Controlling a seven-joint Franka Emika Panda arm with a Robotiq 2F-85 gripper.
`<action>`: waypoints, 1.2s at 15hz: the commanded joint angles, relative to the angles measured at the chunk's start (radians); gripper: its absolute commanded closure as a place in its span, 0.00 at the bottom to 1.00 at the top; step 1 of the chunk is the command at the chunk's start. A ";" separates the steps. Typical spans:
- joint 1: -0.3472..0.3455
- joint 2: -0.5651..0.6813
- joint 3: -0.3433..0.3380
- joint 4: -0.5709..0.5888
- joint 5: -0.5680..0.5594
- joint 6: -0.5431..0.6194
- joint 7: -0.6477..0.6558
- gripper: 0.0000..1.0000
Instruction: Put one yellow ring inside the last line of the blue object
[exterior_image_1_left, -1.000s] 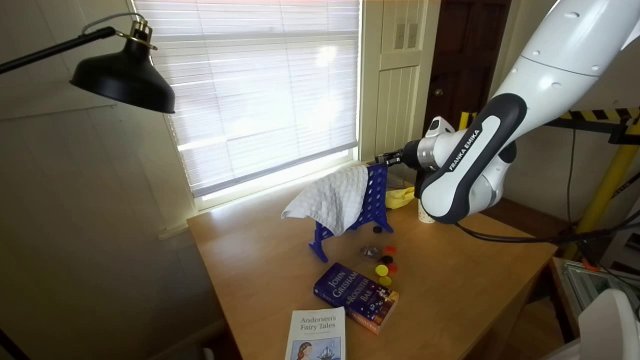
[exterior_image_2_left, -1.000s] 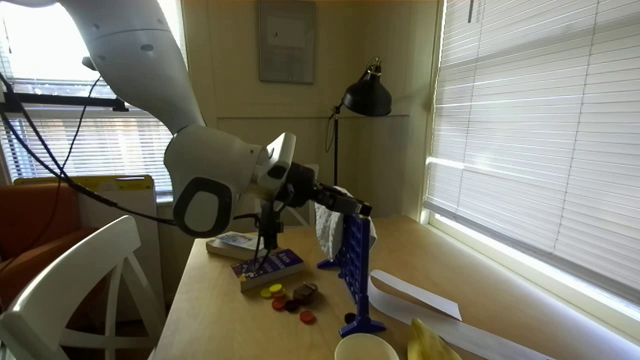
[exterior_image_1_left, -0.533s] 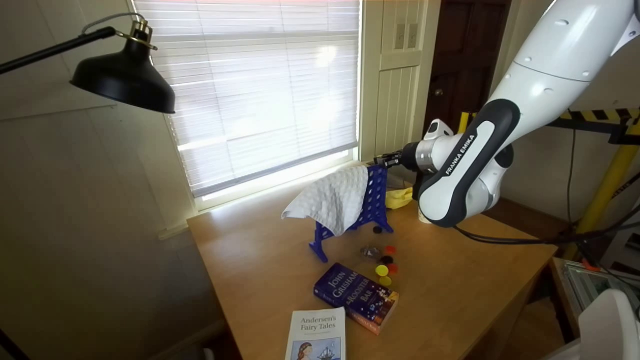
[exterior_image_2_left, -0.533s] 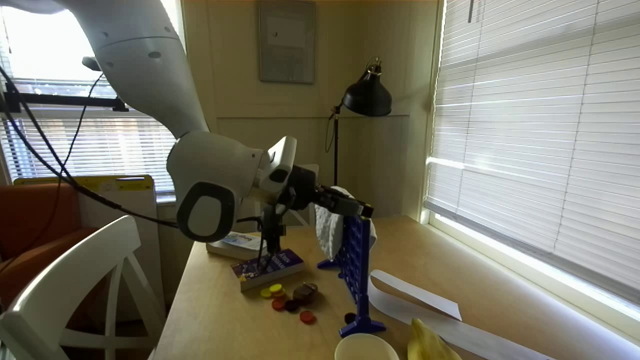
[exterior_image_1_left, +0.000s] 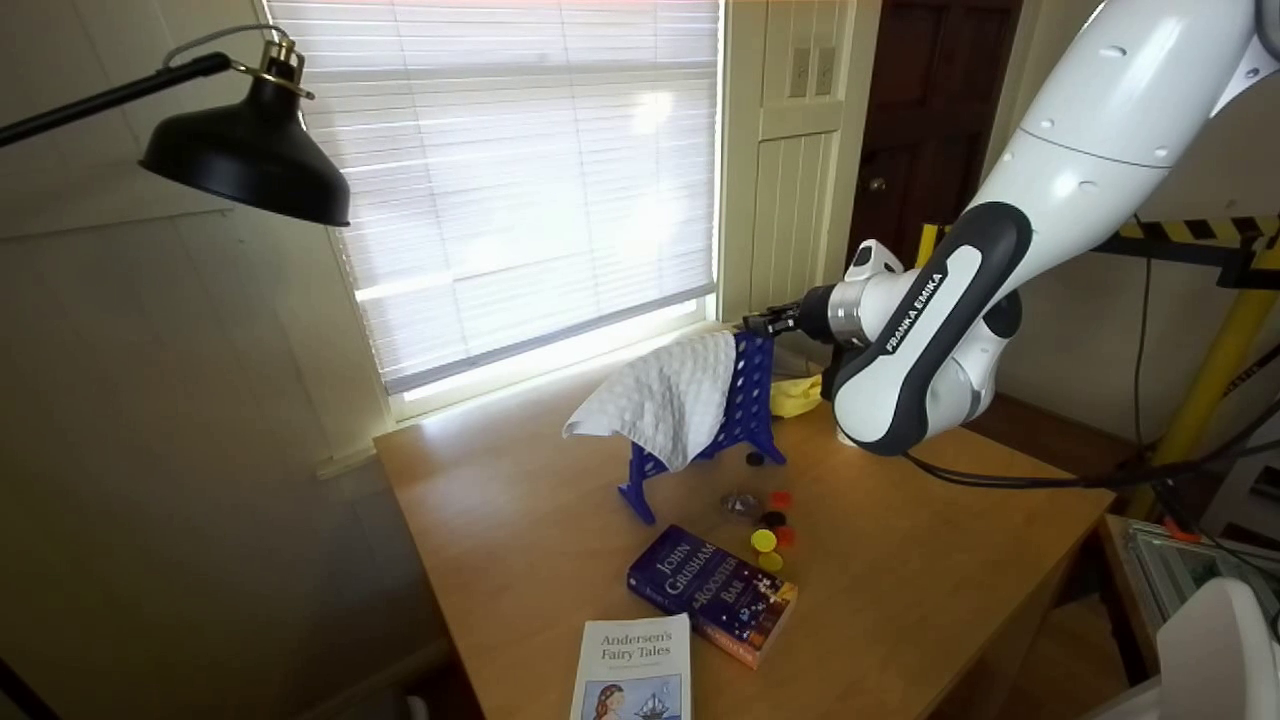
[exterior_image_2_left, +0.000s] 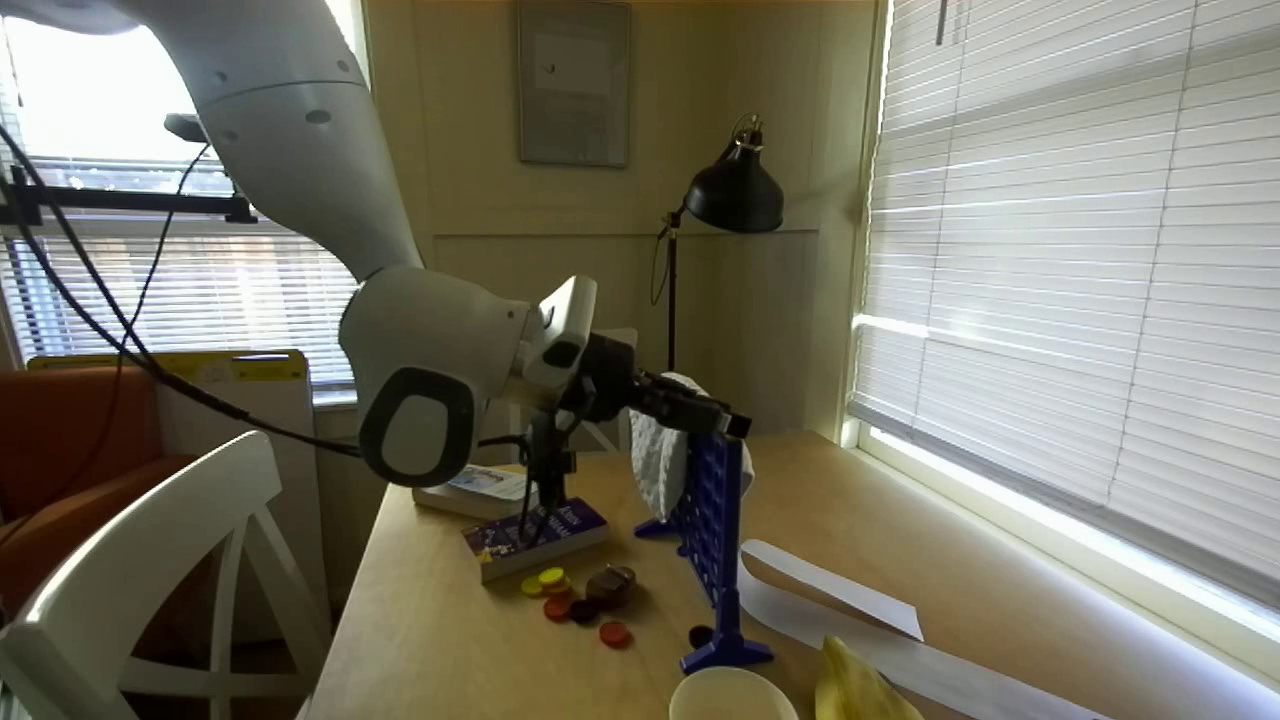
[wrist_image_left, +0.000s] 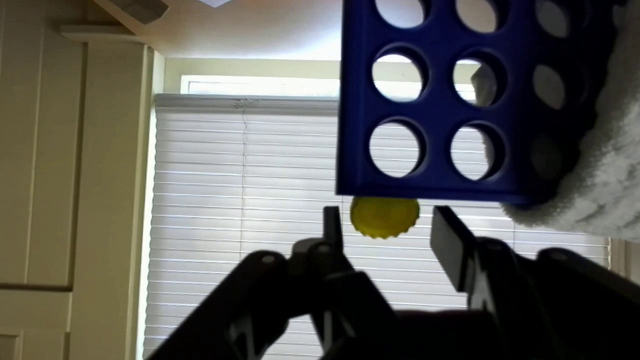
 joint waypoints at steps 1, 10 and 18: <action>-0.009 -0.019 -0.001 -0.012 -0.040 0.005 0.036 0.17; -0.009 -0.128 0.007 -0.028 -0.026 -0.018 0.075 0.00; 0.005 -0.402 -0.012 0.009 0.009 -0.465 -0.057 0.00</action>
